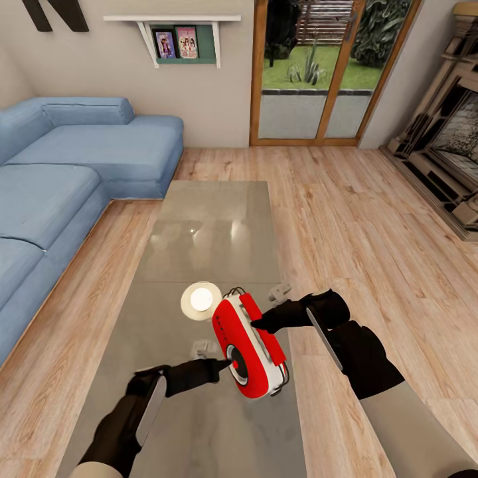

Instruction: Turn on the radio receiver that's on the table in the living room.

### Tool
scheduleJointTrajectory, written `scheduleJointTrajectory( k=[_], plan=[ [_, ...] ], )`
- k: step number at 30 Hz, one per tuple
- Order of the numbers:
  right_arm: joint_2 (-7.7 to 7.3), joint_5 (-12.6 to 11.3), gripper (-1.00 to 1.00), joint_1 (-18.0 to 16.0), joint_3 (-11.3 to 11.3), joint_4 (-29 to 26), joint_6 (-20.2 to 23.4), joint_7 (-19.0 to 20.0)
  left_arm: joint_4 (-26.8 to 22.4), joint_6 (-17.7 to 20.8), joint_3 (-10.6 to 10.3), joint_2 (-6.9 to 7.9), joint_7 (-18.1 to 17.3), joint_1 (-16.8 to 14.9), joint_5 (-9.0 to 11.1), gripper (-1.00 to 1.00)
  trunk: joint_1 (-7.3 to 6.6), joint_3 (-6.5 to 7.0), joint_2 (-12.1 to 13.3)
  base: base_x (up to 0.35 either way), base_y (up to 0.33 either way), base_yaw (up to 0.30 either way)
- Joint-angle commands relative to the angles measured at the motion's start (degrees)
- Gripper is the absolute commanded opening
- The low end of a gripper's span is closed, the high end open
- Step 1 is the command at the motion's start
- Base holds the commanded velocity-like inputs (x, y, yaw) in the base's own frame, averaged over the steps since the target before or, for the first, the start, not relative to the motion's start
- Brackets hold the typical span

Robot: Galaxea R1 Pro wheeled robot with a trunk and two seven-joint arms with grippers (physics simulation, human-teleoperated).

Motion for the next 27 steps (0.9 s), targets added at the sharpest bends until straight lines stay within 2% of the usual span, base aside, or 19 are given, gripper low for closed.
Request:
scheduleJointTrajectory(
  k=[1,15,19,20,23,24,26,27],
  plan=[
    [-0.01,-0.6,-1.00,0.0,0.0,0.0,0.2,0.0,0.2,0.0,0.0,-0.28,0.1,0.0,-0.9,-1.00,0.00,0.00,0.0,0.000,0.000,0.000],
    [-0.02,-0.5,-1.00,0.0,0.0,0.0,0.2,0.0,0.9,0.0,0.0,-0.39,0.2,0.0,-1.7,-1.00,0.00,0.00,0.0,0.000,0.000,0.000],
    [-0.08,-0.1,-1.00,0.0,-0.1,0.0,0.2,-0.3,-0.5,-0.3,0.1,0.11,-1.7,0.0,-1.4,-1.00,0.00,0.00,0.0,0.000,0.000,0.000],
    [-0.14,0.1,-1.00,0.0,-0.2,0.1,0.2,-0.9,-2.6,-0.3,0.3,0.53,-5.0,0.0,-1.5,-1.00,0.00,0.00,0.0,0.000,0.000,0.000],
    [-0.09,1.7,-1.00,0.0,-0.5,0.1,0.2,-2.8,-3.8,-0.2,0.6,2.63,-7.5,0.0,-1.3,-1.00,0.00,0.00,0.0,0.000,0.000,0.000],
    [0.05,3.3,-1.00,0.0,-0.6,0.0,0.2,-4.4,-4.1,-0.3,0.7,4.17,-8.1,0.0,-1.1,-1.00,0.00,0.00,0.0,0.000,0.000,0.000],
    [0.26,5.3,-1.00,0.0,-0.7,0.0,0.2,-6.1,-4.3,-0.4,0.8,5.44,-8.6,0.0,-0.9,-1.00,0.00,0.00,0.0,0.000,0.000,0.000],
    [0.65,7.6,-1.00,0.0,-0.7,-0.2,0.2,-10.1,-4.4,-0.6,2.1,6.98,-8.9,0.0,-0.9,-1.00,0.00,0.00,0.0,0.000,0.000,0.000]
  ],
)
